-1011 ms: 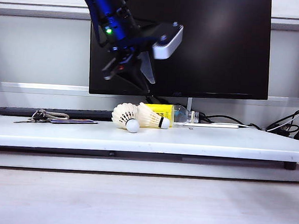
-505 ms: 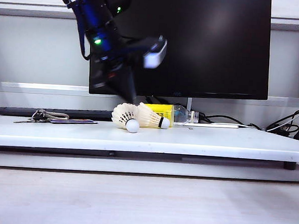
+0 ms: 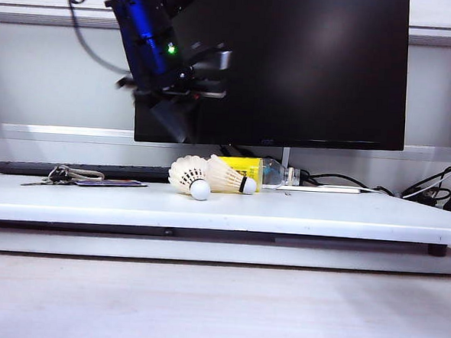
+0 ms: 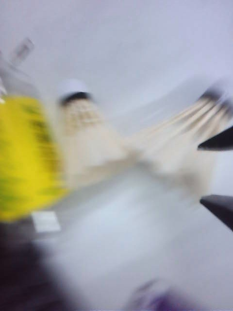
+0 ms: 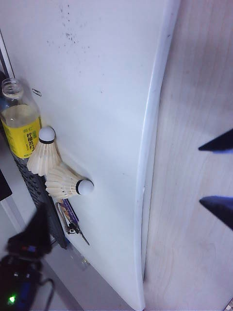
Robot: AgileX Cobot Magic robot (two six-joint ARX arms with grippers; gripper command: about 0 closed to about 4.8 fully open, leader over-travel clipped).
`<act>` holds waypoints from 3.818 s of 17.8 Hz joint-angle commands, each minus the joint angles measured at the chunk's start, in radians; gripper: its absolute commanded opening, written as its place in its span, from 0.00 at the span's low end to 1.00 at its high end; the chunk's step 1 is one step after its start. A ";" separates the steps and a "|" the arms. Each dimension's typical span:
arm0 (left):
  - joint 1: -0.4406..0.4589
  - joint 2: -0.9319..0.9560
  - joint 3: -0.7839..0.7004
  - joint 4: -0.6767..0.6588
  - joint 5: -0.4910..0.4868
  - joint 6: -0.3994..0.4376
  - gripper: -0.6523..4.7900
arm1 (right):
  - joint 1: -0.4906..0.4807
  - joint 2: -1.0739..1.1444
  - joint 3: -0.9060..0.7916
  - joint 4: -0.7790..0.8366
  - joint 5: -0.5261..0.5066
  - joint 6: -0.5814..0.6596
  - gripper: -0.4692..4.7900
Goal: Stack the badminton balls on the table vertically.
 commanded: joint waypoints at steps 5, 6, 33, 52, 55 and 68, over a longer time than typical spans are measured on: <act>-0.108 -0.006 0.003 -0.200 0.018 -0.385 0.71 | 0.000 -0.002 0.003 0.003 -0.006 0.001 0.32; -0.124 -0.006 0.003 -0.195 0.011 -0.405 0.71 | 0.000 -0.002 0.003 0.003 -0.006 0.001 0.32; -0.156 0.057 -0.005 -0.105 -0.171 -0.629 0.68 | 0.000 -0.002 0.003 0.003 -0.007 0.000 0.32; -0.166 0.089 -0.018 -0.055 -0.255 -0.668 0.45 | 0.001 -0.002 0.003 0.003 -0.009 0.000 0.32; -0.186 0.105 -0.018 -0.062 -0.268 -0.668 0.53 | 0.000 -0.002 0.003 0.003 -0.010 0.000 0.32; -0.212 0.116 -0.018 -0.064 -0.382 -0.684 0.51 | 0.024 -0.002 0.003 0.003 -0.010 0.000 0.32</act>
